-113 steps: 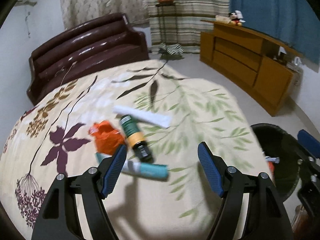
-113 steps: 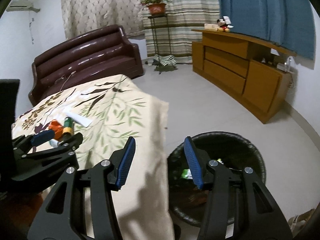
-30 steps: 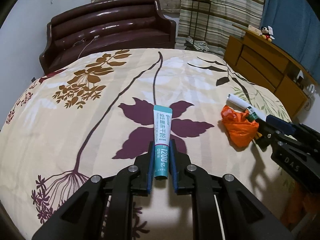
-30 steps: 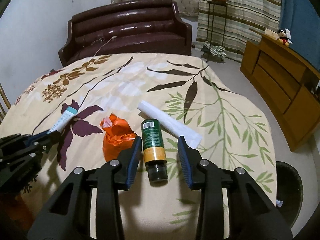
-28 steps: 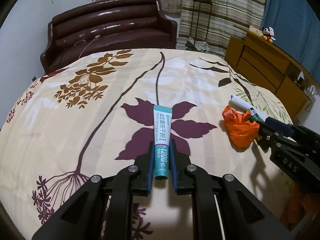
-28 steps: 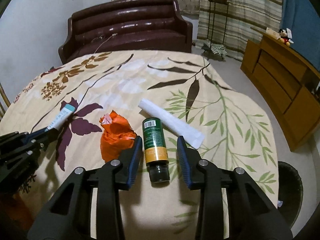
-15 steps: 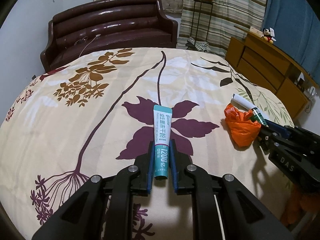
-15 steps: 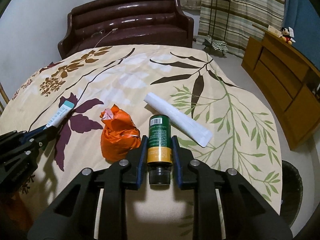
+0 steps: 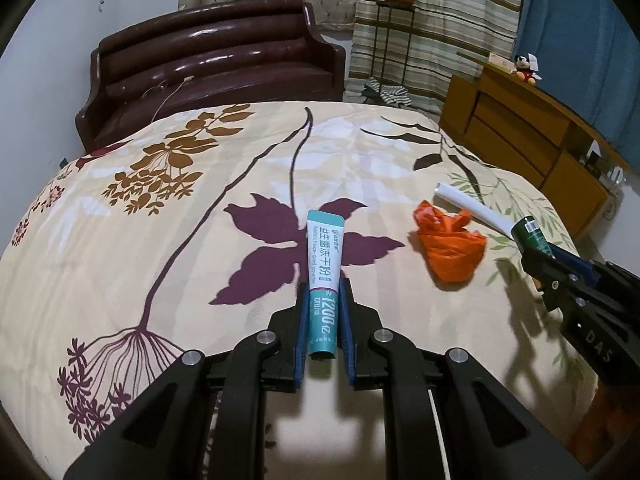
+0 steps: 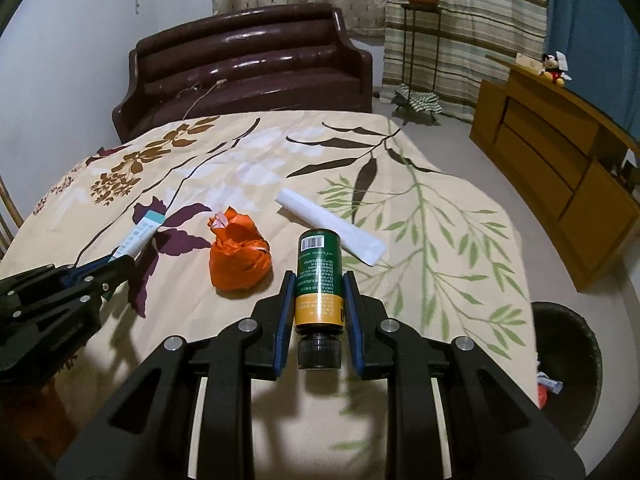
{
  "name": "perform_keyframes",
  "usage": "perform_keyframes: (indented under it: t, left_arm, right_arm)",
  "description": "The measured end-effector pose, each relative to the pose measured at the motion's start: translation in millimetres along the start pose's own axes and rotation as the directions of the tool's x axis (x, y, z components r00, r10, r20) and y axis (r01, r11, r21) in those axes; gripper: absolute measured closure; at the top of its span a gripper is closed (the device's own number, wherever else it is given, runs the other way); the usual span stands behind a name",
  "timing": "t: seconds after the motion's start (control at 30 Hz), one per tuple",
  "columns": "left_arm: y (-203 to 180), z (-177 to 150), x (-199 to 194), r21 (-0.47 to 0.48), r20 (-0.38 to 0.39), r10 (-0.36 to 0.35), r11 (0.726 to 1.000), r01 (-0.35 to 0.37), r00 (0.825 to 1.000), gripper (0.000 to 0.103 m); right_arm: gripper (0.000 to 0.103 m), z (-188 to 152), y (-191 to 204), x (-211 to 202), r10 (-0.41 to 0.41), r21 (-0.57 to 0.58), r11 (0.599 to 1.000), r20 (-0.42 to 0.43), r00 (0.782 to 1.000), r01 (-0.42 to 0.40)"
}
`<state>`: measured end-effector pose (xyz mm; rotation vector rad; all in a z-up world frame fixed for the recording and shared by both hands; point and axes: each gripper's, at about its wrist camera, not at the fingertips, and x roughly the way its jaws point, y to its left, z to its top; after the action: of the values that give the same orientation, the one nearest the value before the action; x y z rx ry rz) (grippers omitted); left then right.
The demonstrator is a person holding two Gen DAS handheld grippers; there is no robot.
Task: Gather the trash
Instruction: 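Carry toothpaste tube and green bottle over the bin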
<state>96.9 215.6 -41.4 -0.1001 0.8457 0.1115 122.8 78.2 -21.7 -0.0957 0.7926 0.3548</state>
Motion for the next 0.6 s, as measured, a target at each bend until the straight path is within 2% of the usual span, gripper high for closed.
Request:
perform_keyframes:
  t: [0.3, 0.6]
  left_arm:
    - [-25, -8, -16, 0.03, 0.021, -0.026, 0.999, 0.026, 0.999, 0.088]
    - [-63, -16, -34, 0.083, 0.047, -0.073, 0.994, 0.068, 0.996, 0.088]
  right_arm:
    - [0.08, -19, -16, -29, -0.022, 0.041, 0.999, 0.028, 0.999, 0.02]
    - [0.08, -36, -52, -67, -0.088, 0.097, 0.992, 0.08, 0.993, 0.08]
